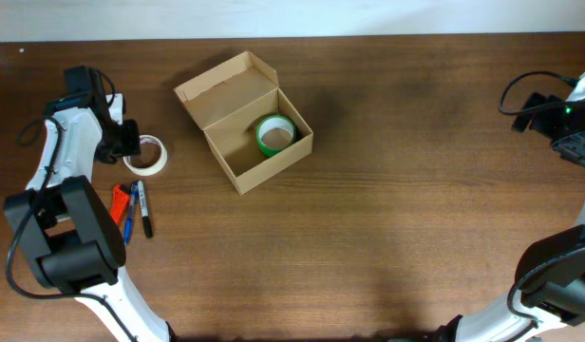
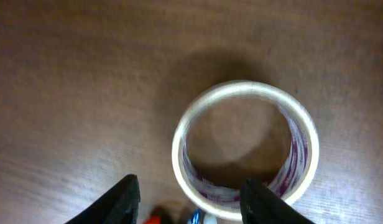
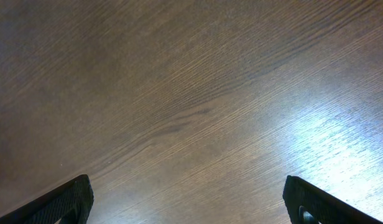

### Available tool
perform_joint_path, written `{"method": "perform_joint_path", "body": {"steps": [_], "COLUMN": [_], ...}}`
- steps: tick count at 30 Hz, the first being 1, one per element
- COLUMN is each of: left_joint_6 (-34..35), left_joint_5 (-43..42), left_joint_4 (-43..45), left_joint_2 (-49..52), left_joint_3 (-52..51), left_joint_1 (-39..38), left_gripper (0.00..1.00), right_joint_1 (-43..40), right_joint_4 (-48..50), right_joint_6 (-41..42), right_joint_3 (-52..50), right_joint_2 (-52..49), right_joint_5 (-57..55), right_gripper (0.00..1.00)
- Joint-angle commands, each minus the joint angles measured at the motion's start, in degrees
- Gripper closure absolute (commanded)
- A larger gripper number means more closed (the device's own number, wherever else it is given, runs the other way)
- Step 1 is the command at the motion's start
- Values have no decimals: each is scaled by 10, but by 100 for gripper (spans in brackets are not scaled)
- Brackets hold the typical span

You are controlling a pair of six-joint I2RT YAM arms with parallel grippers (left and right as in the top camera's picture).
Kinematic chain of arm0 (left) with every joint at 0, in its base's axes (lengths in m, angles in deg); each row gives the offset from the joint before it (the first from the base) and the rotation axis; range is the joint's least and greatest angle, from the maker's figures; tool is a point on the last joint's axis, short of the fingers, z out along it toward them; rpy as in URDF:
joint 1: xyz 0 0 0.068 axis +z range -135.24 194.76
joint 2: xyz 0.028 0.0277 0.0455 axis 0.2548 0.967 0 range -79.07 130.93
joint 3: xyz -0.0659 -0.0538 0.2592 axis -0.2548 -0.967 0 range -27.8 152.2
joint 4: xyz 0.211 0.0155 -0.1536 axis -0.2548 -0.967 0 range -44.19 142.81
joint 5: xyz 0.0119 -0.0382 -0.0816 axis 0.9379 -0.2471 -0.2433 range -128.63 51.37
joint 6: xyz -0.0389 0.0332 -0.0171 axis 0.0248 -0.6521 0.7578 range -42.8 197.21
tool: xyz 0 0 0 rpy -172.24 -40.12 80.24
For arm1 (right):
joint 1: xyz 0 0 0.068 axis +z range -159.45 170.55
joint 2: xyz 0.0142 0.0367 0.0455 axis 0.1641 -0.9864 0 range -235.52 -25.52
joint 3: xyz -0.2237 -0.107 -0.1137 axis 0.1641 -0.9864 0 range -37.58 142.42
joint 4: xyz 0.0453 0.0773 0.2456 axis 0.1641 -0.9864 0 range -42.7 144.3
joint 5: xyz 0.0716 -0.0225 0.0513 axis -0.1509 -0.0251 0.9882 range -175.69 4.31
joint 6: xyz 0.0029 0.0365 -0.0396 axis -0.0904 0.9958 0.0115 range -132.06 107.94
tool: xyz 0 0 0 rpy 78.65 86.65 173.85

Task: Pack container
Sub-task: 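Grasp the white masking tape roll with the left gripper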

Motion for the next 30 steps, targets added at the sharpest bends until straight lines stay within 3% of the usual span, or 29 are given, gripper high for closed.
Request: {"method": "perform_joint_path", "body": {"steps": [1, 19, 20, 22, 23, 30], "left_joint_6": [8, 20, 20, 20, 20, 20], "left_joint_5": [-9, -24, -24, -23, -23, -21], "left_joint_4": [21, 26, 26, 27, 27, 16], "left_joint_2": [7, 79, 79, 79, 79, 79], "left_joint_3": [4, 4, 4, 4, 4, 4], "left_joint_1": [4, 14, 14, 14, 14, 14], "left_gripper": [49, 50, 53, 87, 98, 98], "right_joint_1": [-2, -2, -2, -2, -2, -2], "right_joint_4": [0, 0, 0, 0, 0, 0], "right_joint_6": [5, 5, 5, 5, 4, 4], "right_joint_3": [-3, -3, -3, -3, -3, -3], "right_joint_2": [10, 10, 10, 10, 10, 10], "right_joint_5": [-2, -2, -2, -2, -2, -2], "right_gripper": [1, 1, 1, 1, 1, 1]}}
